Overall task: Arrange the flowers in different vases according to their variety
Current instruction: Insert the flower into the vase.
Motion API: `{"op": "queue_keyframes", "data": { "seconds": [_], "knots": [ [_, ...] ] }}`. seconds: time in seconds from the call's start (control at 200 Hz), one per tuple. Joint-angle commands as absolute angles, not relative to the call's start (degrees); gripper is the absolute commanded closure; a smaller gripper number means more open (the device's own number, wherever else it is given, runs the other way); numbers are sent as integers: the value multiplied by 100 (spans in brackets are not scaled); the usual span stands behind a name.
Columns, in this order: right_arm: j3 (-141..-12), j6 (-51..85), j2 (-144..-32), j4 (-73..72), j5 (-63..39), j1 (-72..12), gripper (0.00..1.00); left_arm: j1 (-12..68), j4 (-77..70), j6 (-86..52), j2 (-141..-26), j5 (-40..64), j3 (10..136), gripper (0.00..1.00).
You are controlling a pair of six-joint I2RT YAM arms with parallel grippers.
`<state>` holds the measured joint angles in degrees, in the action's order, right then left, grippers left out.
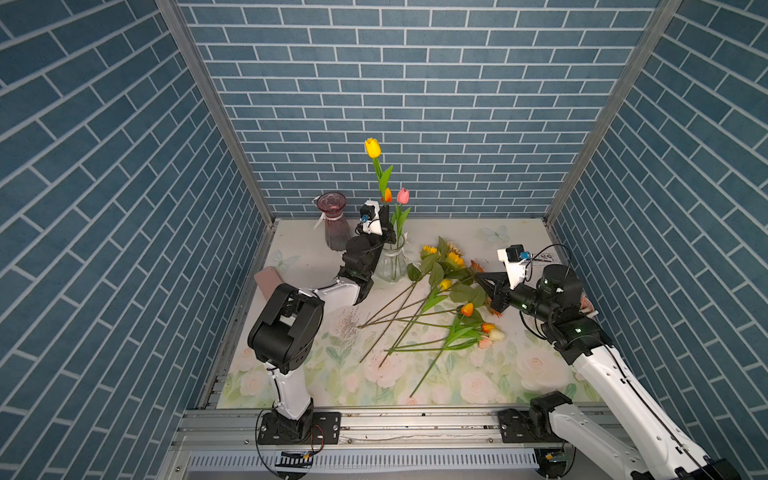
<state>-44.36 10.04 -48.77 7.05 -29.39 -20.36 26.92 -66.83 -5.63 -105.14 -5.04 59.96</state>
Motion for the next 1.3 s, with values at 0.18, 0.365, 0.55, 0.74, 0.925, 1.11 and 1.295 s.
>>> {"op": "queue_keyframes", "data": {
  "seconds": [0.18, 0.365, 0.55, 0.74, 0.925, 1.11, 1.295],
  "knots": [
    [-4554, 817, -4948, 793, -2929, -2065, 100, 2679, -6819, -747, -10536, -365, 5536, 100],
    [-4543, 818, -4957, 800, -2915, -2065, 100, 2674, -5844, -655, -10338, -30, 5554, 86],
    [-4550, 835, -4912, 843, -2900, -2070, 100, 2676, -5367, -757, -10208, 0, 5503, 72],
    [-4575, 826, -4780, 973, -2840, -2067, 100, 2698, -4787, -868, -9830, -14, 5439, 64],
    [-4586, 852, -4618, 1035, -2868, -2070, 100, 2909, -3913, -859, -9024, -111, 5144, 62],
    [-4562, 920, -4562, 1119, -2882, -2062, 100, 3397, -2146, -779, -8151, 138, 5182, 54],
    [-4582, 1086, -4809, 1519, -2583, -2065, 100, 3881, -170, -860, -8134, 452, 5519, 44]
  ]
}}
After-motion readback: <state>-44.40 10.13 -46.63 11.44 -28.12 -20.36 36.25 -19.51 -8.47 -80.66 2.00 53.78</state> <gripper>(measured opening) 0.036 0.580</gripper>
